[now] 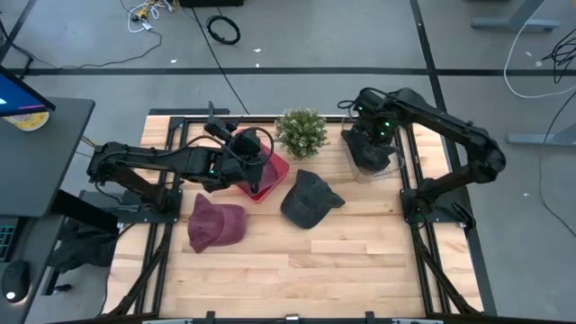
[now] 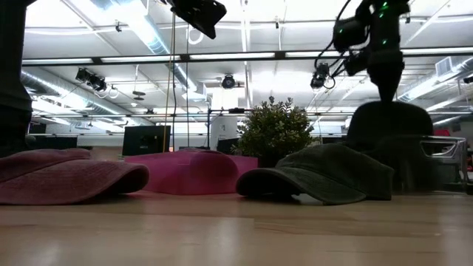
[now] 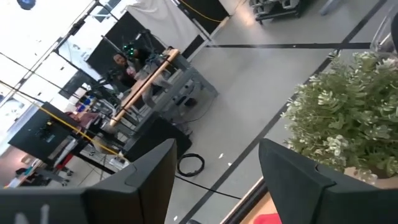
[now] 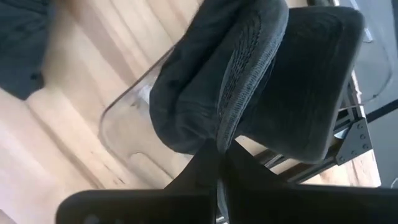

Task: Pick & Place hat
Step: Put the left black cap into the transparent bin

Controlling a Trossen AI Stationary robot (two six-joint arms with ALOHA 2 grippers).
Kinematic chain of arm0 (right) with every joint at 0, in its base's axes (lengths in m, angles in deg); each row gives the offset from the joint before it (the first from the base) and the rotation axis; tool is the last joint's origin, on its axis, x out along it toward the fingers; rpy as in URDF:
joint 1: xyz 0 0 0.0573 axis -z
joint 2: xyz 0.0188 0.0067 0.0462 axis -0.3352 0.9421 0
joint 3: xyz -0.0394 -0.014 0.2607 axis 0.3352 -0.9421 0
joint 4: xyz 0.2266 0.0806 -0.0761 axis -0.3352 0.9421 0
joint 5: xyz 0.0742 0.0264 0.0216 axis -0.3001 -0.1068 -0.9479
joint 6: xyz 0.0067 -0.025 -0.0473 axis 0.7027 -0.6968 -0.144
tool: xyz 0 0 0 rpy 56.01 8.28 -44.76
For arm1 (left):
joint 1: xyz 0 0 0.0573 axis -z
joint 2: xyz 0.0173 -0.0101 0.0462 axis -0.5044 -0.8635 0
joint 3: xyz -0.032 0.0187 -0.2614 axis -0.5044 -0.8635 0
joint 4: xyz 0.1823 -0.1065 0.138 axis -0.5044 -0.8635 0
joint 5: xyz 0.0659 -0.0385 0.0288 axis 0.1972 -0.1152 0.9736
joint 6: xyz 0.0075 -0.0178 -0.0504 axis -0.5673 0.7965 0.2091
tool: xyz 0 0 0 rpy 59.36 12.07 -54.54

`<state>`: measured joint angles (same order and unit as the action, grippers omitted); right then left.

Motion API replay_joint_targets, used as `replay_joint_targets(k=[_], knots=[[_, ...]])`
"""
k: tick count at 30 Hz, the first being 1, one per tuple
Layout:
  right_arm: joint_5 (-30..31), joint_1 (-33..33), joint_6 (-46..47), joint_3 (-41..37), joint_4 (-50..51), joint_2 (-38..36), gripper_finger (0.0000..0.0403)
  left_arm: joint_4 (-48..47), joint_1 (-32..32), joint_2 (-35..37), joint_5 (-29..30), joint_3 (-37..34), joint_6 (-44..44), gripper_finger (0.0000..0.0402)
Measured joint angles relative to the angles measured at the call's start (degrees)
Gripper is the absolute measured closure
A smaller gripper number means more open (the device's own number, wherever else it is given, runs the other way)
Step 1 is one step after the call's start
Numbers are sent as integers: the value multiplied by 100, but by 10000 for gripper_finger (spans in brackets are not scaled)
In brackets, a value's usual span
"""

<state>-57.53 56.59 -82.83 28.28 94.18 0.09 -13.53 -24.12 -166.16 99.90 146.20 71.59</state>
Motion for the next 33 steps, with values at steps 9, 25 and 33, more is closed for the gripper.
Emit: replay_joint_targets(k=[9, 25, 33], knots=[[-492, 531, -297, 0, -473, 777, 403, -2, 0, 0, -117, -2, 0, 170], [-978, 1144, -1028, 4, -1119, 1106, 396, -2, 0, 0, -262, -2, -2, 170], [-1141, 1332, -710, 4, -1404, 1108, 378, -2, 0, 0, -264, -2, -2, 170]])
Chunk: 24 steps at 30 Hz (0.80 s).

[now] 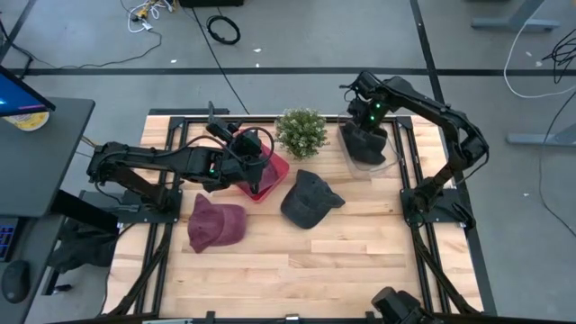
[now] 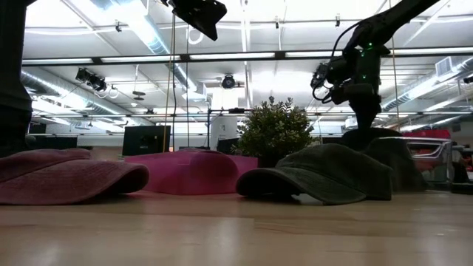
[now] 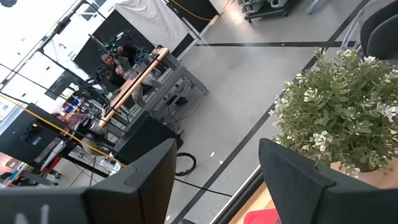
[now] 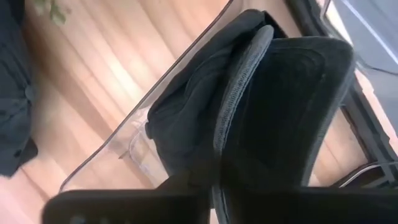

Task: Pick & Place hat
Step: Put the left black cap into the transparent bin

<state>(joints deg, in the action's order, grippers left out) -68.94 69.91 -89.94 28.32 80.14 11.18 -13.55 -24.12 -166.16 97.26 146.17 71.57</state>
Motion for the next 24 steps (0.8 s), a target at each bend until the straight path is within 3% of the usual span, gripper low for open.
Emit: replay_joint_targets(k=[13, 24], knots=[[232, 2, 178, -11, 80, -162, 188, -1, 0, 0, -248, 0, -3, 170], [327, 8, 257, 549, 387, -683, 122, -2, 2, 0, -337, 0, -15, 170]])
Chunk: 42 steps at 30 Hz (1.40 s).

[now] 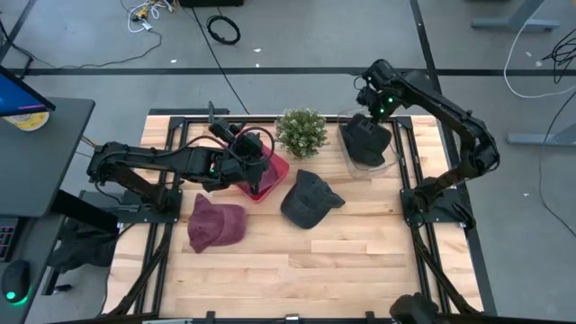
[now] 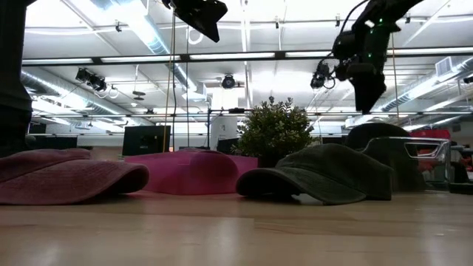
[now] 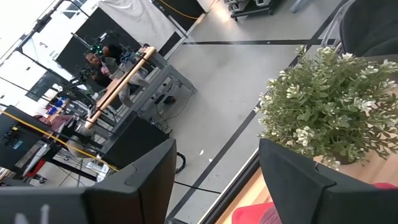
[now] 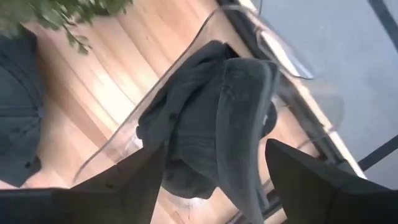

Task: Pick & Place hat
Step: Put the left black cap into the transparent bin, then put the black cap into the transparent bin

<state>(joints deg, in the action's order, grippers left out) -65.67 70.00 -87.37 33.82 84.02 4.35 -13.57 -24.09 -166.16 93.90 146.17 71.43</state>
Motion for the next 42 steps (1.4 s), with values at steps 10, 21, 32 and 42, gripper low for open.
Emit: replay_joint_targets(k=[10, 21, 32, 42], knots=[[-1981, -266, 974, 499, 628, -900, 119, -4, 0, 0, -435, 0, 2, 170], [-2138, -1789, 2761, -225, -211, -1829, 119, -244, 0, -2, -767, 0, 1, 170], [-1319, -3228, 4481, -1931, -2786, -1615, 119, -429, 17, -2, -1276, 0, 4, 170], [-786, -3662, 4748, -2235, -3051, -443, 119, -431, 120, -2, -1412, 0, 19, 170]])
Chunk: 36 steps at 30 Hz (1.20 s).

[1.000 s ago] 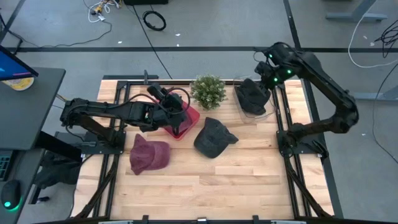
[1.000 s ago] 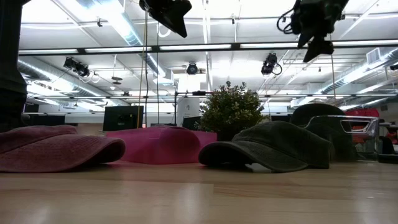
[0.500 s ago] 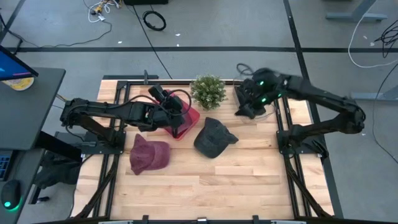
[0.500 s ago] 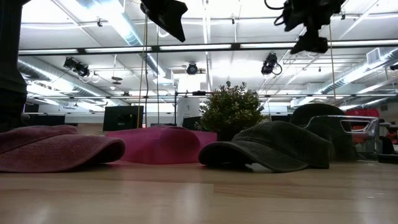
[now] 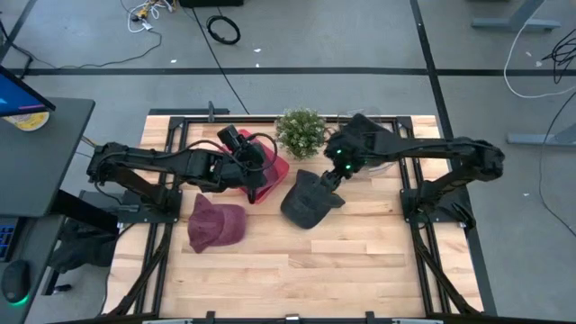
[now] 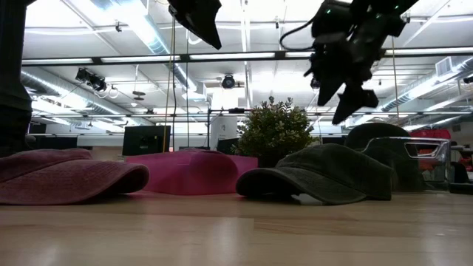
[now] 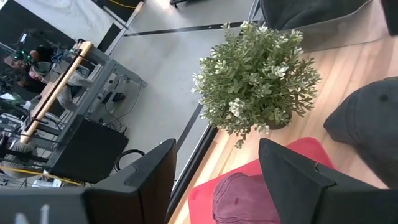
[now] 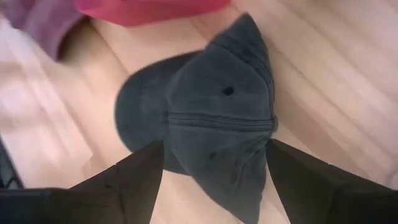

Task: Pick & Place hat
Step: Put the black cap into the transparent bin

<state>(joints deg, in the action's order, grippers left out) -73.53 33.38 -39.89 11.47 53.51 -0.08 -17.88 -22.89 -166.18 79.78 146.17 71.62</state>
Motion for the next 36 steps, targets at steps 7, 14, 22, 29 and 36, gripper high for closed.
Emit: replay_joint_targets(k=[7, 14, 22, 29, 36], knots=[[54, -91, 331, 0, -252, 641, 119, 2, -2, 0, 16, 0, 2, 170], [59, -91, 337, 0, -418, 1071, 119, 3, -2, 0, 20, 0, 3, 170], [255, -112, 335, 0, -496, 1498, 126, -13, -2, 0, 22, 0, 4, 170], [355, -261, 366, 4, -548, 1607, 206, -43, -4, 0, 22, 0, 4, 170], [168, -332, 211, 4, -549, 1607, 383, -48, -4, 0, 22, 0, 4, 170]])
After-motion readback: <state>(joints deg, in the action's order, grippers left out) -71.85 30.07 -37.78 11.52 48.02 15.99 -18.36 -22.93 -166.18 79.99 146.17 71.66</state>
